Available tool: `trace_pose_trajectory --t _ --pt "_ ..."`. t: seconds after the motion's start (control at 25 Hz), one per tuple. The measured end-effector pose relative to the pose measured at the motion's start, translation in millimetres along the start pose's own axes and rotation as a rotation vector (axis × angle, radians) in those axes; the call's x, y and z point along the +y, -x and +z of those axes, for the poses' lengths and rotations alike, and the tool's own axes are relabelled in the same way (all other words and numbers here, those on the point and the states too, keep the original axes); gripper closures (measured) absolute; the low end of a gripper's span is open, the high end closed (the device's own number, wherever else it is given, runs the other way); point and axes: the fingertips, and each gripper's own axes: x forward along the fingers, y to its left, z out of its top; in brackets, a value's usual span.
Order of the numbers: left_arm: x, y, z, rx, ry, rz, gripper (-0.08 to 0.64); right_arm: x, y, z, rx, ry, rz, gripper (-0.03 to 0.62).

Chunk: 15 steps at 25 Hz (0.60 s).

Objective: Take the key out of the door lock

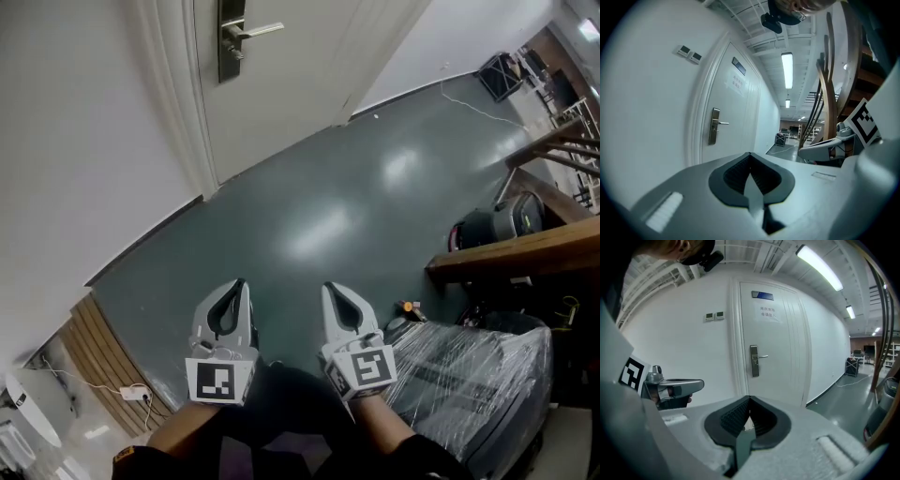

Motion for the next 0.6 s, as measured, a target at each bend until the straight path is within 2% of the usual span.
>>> trace_pose_trajectory --t 0.32,0.48,0.6 --pt "69.5 -69.5 28.5 -0.02 0.014 0.002 0.545 2.2 -90.2 56.4 -0.024 0.04 0.004 0.6" --pt "83.3 -91.9 46.1 -0.054 0.01 0.014 0.545 -5.9 -117.2 76.8 -0.02 0.046 -0.002 0.6" --pt "93.3 -107.8 50.7 -0.06 0.004 0.037 0.545 -10.7 -139.7 87.0 -0.036 0.053 0.033 0.6"
